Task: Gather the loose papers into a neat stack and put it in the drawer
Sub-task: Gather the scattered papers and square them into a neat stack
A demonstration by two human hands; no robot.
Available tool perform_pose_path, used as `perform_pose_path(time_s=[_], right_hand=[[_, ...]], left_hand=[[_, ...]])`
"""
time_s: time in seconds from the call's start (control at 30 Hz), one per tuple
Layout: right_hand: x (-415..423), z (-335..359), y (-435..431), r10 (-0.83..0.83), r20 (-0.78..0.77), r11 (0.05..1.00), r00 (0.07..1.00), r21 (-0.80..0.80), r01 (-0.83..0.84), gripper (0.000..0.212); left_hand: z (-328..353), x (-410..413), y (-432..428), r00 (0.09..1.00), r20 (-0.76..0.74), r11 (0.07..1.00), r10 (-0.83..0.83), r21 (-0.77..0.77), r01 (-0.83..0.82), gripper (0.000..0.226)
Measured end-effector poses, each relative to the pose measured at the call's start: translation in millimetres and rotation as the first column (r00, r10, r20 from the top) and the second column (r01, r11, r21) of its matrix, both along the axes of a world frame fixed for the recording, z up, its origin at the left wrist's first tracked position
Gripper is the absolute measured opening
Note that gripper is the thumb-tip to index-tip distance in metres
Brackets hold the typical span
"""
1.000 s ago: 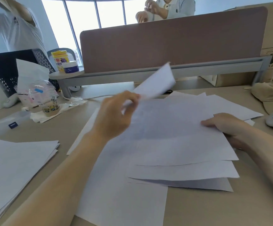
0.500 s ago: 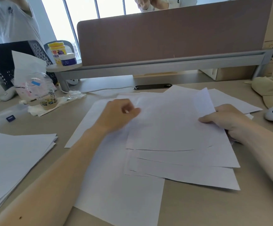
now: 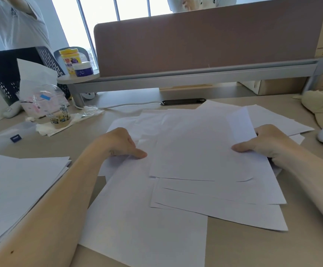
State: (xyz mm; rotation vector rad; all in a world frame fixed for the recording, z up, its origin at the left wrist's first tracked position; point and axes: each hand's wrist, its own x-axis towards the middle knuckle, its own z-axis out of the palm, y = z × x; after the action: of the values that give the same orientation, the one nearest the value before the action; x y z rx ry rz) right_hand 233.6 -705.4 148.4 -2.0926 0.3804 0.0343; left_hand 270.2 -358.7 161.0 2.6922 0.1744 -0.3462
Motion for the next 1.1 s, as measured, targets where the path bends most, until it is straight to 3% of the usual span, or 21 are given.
perform_pose_path(time_s=[0.2,0.4,0.5,0.57,0.63,0.7,0.83,0.9,1.0,1.1], right_hand=[[0.9,-0.2,-1.4,0.011,0.016,1.000,1.000,-0.004,-0.011,0.029],[1.7,2.1,-9.7,0.005,0.015,1.000,1.000,-0.009,-0.005,0.027],[1.0,2.3,-9.4,0.061,0.023,0.998,0.998,-0.023,-0.060,0.024],[0.2,1.2,-5.7,0.106,0.015,0.994,0.994,-0.020,-0.106,0.024],[-0.5,-0.5,-1.3,0.149,0.009,0.989,0.989,-0.006,-0.149,0.024],[-1.4,-2.2,2.9,0.176,0.017,0.984,0.984,0.006,-0.176,0.027],[-4.5,-4.7,10.0,0.238,0.031,0.970,0.971,0.051,-0.239,0.028],[-3.4,-4.1,6.3,0.193,0.105,0.978,0.975,0.057,-0.200,0.030],[5.1,-6.4,-10.2,0.069,0.278,0.977,0.958,-0.213,-0.009,0.032],[9.4,-11.6,-19.1,0.213,0.168,0.873,0.963,-0.474,-0.111,0.046]], left_hand=[[1.2,-2.7,-6.1,0.998,0.051,0.996,-0.028,-0.082,0.032,0.058],[-4.1,-1.1,-17.2,0.979,0.124,0.931,0.160,-0.348,-0.108,0.028],[-8.5,-5.0,-27.8,0.962,0.114,0.837,0.247,-0.526,-0.153,0.025],[-10.5,-5.1,-36.5,0.959,0.050,0.720,0.278,-0.671,-0.174,0.023],[-11.6,-4.7,-44.3,0.968,-0.034,0.579,0.250,-0.796,-0.178,0.020],[-14.1,-5.2,-50.3,0.985,-0.075,0.532,0.156,-0.833,-0.148,0.033],[-25.3,-4.0,-58.4,0.997,-0.034,0.620,0.069,-0.782,-0.070,0.057],[-22.4,1.8,-47.5,0.992,0.053,0.710,0.112,-0.703,-0.042,0.048],[-14.8,9.0,-18.8,0.985,0.138,0.855,0.102,-0.518,-0.016,0.044],[-12.1,10.9,-0.9,0.988,0.130,0.887,0.081,-0.462,-0.012,0.039]])
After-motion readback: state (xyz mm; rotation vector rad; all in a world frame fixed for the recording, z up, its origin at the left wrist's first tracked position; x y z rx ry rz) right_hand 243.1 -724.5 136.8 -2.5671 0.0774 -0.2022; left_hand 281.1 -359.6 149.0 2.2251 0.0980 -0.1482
